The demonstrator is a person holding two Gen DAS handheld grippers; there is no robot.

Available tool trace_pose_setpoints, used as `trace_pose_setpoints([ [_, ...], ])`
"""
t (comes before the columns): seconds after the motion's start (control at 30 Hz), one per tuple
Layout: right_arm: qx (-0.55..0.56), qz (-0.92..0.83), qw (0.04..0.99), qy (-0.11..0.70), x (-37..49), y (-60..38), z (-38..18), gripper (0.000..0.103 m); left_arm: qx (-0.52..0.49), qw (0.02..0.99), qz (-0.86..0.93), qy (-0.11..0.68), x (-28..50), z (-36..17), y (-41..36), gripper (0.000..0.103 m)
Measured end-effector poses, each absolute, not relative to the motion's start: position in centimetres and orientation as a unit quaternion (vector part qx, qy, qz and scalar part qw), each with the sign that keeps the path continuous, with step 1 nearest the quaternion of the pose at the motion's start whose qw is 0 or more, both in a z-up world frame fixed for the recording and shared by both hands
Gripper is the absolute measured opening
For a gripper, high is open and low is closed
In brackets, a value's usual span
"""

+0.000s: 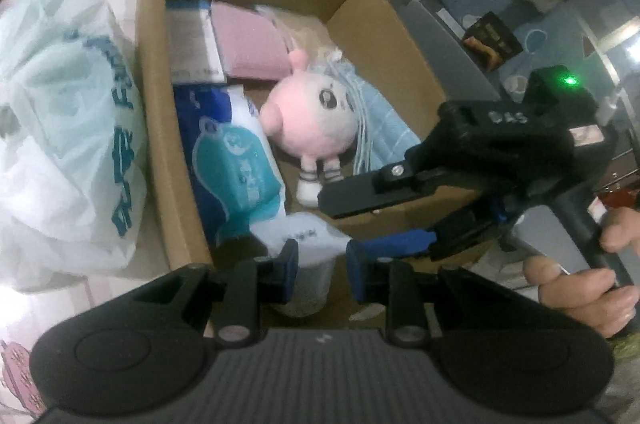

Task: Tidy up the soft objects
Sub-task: 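Carry the white cup container with the right tool into the box, release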

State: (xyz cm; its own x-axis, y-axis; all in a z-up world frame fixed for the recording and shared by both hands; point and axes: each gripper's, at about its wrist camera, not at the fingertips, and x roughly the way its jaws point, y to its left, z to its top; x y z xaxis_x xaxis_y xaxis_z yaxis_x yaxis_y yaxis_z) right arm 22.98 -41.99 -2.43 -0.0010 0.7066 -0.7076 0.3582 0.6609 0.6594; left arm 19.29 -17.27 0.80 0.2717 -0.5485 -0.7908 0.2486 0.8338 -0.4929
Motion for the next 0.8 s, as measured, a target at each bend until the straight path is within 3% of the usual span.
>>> trace_pose_setpoints([
  [0.33,0.348,0.166,0.656,0.649,24.2,-43.7,-1.7,0.078,-0.113,0.831,-0.244,0.487,18.1,3.6,-16.0,0.03],
  [0.8,0.296,0.209,0.626,0.69,24.2,-40.7,-6.0,0.036,-0.124,0.858,-0.18,0.465,13.8,3.4,-8.3,0.037],
])
